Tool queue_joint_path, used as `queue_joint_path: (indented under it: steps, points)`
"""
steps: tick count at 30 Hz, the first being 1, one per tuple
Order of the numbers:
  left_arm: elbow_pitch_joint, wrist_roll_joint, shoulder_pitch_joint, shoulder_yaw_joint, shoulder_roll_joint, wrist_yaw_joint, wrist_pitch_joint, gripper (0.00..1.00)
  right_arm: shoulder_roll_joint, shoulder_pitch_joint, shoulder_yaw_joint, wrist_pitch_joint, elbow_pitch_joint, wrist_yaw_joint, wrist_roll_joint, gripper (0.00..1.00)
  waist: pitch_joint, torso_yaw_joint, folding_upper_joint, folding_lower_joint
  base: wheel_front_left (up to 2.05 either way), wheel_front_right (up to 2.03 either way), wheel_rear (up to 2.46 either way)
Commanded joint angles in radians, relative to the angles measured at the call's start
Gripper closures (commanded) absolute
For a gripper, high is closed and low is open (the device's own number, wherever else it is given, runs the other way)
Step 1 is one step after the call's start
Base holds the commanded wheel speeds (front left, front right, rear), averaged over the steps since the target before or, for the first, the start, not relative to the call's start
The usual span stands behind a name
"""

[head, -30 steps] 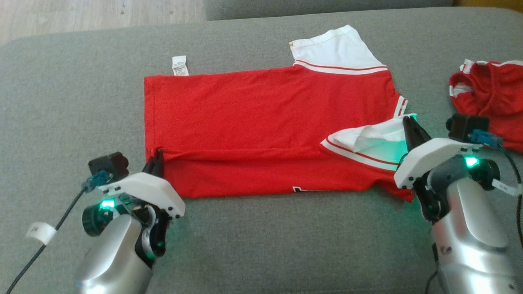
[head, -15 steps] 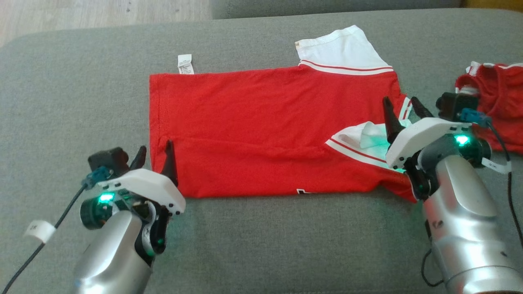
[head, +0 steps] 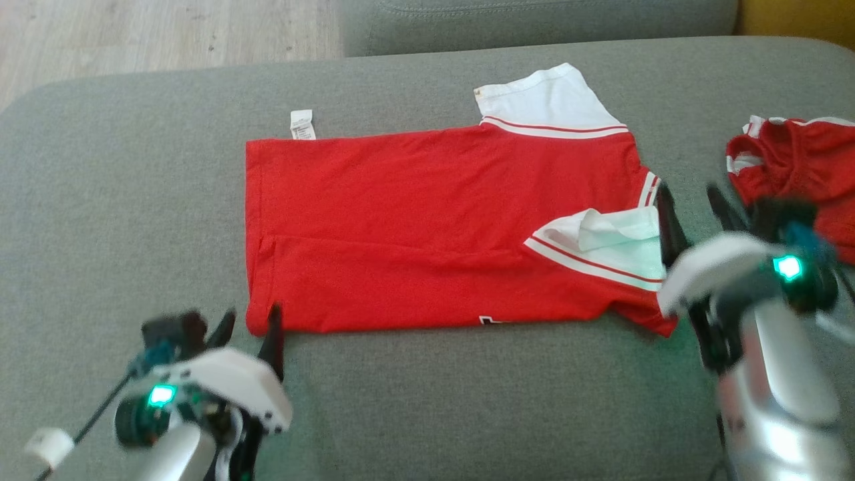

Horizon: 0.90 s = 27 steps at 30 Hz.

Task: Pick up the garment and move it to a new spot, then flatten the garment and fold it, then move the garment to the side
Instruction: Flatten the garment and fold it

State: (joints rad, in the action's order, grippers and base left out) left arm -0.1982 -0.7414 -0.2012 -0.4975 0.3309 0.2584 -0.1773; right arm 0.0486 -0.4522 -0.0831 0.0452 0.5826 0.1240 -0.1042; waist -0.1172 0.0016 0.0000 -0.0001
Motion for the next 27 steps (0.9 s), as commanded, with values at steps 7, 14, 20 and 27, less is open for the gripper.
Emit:
queue_joint_path:
  steps: [7, 14, 20, 27]
  points:
    - [0.056, -0.034, 0.039, 0.063, 0.042, 0.058, -0.022, 0.00, 0.002, 0.192, -0.005, 0.088, -0.256, 0.007, -0.024, 0.00, -0.006, -0.015, 0.0000, 0.0001, 0.00, 0.00, 0.00]
    - [0.037, -0.061, 0.018, 0.096, 0.023, 0.065, 0.000, 0.00, 0.002, 0.299, -0.004, 0.150, -0.400, 0.007, -0.061, 0.00, -0.050, -0.041, 0.0000, 0.0001, 0.00, 0.00, 0.00]
    - [0.004, -0.076, -0.014, 0.098, -0.006, 0.066, 0.000, 0.00, 0.002, 0.323, 0.004, 0.170, -0.440, 0.007, -0.069, 0.00, -0.075, -0.047, 0.0000, 0.0001, 0.00, 0.00, 0.00]
    - [-0.014, -0.088, -0.021, 0.085, -0.027, 0.067, -0.014, 0.56, 0.002, 0.331, 0.008, 0.211, -0.427, 0.007, -0.070, 0.00, -0.085, -0.042, 0.0000, 0.0001, 0.00, 0.00, 0.00]
